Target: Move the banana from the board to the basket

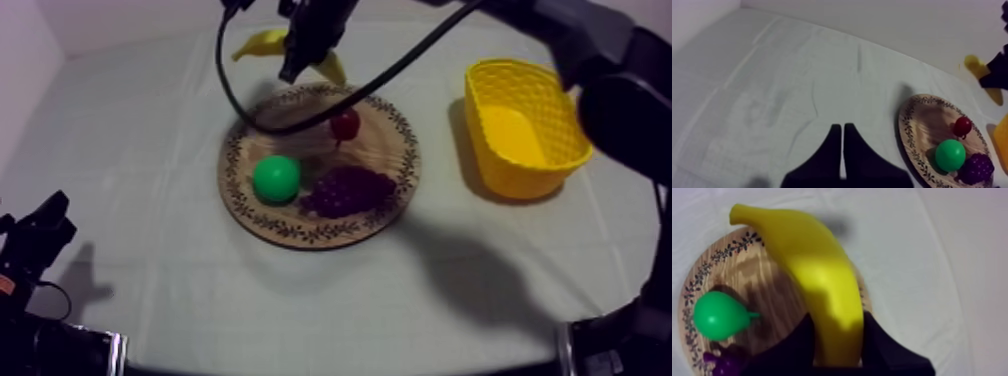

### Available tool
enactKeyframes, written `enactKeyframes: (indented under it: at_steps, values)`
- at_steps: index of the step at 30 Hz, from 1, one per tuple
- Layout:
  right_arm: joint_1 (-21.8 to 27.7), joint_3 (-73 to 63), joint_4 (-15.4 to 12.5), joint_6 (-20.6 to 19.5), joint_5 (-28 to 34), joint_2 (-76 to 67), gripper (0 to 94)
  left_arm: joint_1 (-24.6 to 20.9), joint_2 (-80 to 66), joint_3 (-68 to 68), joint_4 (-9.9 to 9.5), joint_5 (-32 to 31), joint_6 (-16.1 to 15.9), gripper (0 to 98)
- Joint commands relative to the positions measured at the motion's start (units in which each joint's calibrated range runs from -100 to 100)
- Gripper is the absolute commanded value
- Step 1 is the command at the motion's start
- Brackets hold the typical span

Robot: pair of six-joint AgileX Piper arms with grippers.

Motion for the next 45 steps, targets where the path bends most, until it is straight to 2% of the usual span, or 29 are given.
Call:
enactKeyframes:
  at_steps: [1,8,15,22,27,34,45]
  values:
    - [0.89,2.73,-0.31,0.02,0.19,-7.99,17.2,0.0,-0.03,0.03,-0.02,0.0,0.0,0.1]
    - [6.13,7.01,-1.39,0.41,0.97,-19.59,17.6,0.0,-0.03,0.03,-0.02,0.0,0.0,0.1]
    - [14.13,11.59,-2.26,-1.09,-1.67,-28.45,18.3,0.0,-0.03,0.03,-0.02,0.0,0.0,0.1]
    - [23.51,16.14,-5.22,-2.1,-4.76,-33.17,18.8,0.0,-0.03,0.03,-0.02,0.0,0.0,0.1]
    - [27.86,23.26,-6.9,-2.28,-8.18,-35.92,18.7,0.0,-0.03,0.03,-0.02,0.0,0.0,0.1]
    - [28.77,40.0,-6.69,-4.37,-16.15,-43.08,18.8,0.0,-0.03,0.03,-0.02,0.0,0.0,0.1]
    - [25.45,64.52,-1.67,-11.61,-28.92,-52.87,19.1,0.0,-0.03,0.03,-0.02,0.0,0.0,0.1]
